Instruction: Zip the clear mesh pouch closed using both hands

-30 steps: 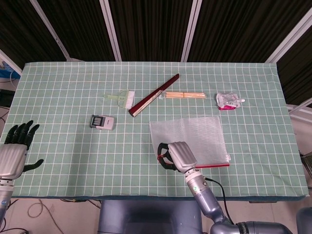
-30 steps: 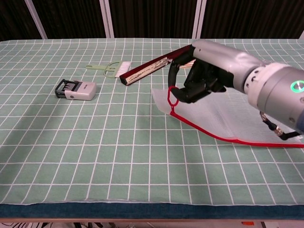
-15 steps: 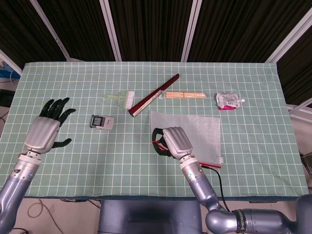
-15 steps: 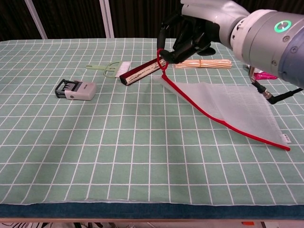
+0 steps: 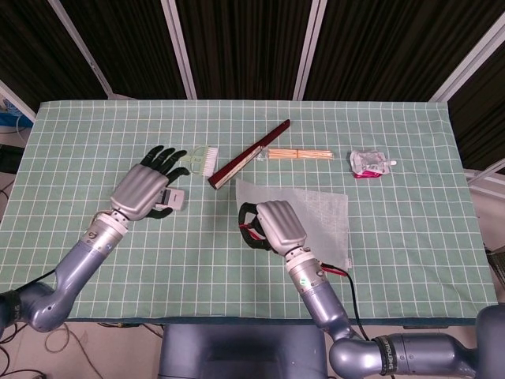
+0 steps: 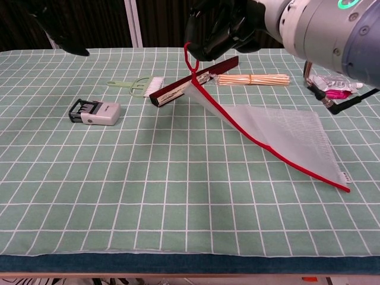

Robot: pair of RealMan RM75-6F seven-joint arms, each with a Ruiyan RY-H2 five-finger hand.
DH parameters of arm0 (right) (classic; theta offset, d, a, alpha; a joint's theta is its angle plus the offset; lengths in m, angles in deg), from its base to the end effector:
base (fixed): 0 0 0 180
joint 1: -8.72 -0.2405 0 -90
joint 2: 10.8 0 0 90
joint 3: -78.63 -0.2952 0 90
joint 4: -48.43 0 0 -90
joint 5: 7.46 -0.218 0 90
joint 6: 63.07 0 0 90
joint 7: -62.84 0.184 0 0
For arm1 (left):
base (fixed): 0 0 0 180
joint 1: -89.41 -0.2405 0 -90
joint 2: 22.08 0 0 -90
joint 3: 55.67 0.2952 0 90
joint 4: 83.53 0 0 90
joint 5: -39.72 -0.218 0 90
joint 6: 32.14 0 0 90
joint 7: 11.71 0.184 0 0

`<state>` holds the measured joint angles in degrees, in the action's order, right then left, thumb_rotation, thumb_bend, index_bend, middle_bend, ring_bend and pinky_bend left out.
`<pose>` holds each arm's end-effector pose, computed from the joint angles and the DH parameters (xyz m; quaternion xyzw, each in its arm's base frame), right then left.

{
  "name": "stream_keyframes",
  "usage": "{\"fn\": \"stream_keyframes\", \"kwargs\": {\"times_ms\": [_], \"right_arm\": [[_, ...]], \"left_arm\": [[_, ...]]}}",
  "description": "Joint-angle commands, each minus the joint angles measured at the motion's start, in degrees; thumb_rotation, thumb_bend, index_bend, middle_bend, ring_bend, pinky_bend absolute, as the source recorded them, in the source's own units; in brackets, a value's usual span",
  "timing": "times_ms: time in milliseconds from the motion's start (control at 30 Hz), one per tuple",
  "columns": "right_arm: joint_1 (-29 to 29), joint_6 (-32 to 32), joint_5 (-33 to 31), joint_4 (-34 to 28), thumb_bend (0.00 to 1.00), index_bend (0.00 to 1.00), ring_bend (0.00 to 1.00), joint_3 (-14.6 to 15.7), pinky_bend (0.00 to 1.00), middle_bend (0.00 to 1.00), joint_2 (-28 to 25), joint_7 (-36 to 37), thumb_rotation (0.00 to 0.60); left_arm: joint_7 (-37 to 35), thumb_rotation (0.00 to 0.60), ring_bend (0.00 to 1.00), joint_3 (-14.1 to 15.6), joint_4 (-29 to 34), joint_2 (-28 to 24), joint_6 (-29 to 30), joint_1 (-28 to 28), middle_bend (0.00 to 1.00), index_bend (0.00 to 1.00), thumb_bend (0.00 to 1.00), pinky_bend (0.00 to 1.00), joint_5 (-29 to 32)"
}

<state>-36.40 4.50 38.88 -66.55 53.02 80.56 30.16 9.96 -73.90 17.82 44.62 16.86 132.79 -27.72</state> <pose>-0.0198 -0.3676 0.0068 0.6323 -0.4879 0.5074 0.3236 -0.1122 0.4210 0.0896 -0.7734 -0.2768 -0.3902 0.4160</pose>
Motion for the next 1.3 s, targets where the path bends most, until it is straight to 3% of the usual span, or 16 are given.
{"fn": "stream_keyframes", "kwargs": {"times_ms": [33, 433, 967, 1300], "right_arm": [[-0.37, 0.46, -0.42, -0.35, 0.56, 0.68, 1.0, 0.13, 0.94, 1.0, -0.33, 0.09, 0.6], [-1.83, 1.53, -1.96, -0.78, 0.56, 0.69, 1.0, 0.78, 0.94, 1.0, -1.59, 1.05, 0.6], [-2.91, 2.93, -2.34, -1.86, 0.57, 0.69, 1.0, 1.76, 0.94, 1.0, -3.01, 2.57, 0.6], [-3.15, 3.63, -2.8, -2.65, 0.57, 0.69, 1.0, 2.26, 0.94, 1.0, -4.18, 3.37, 0.6]], "left_arm": [[1.01, 0.6, 0.0, 0.0, -0.84, 2.03, -2.31, 2.93, 0.06, 0.25, 0.17, 0.02, 1.59], [1.26, 0.6, 0.0, 1.83, -1.02, 7.15, -4.28, 8.19, 0.08, 0.35, 0.17, 0.02, 5.81], [3.7, 0.6, 0.0, 2.99, -2.41, 14.33, -2.36, 13.75, 0.09, 0.38, 0.25, 0.02, 10.4], [4.0, 0.6, 0.0, 3.34, -2.94, 16.39, -0.62, 15.44, 0.11, 0.45, 0.35, 0.02, 12.9]]}}
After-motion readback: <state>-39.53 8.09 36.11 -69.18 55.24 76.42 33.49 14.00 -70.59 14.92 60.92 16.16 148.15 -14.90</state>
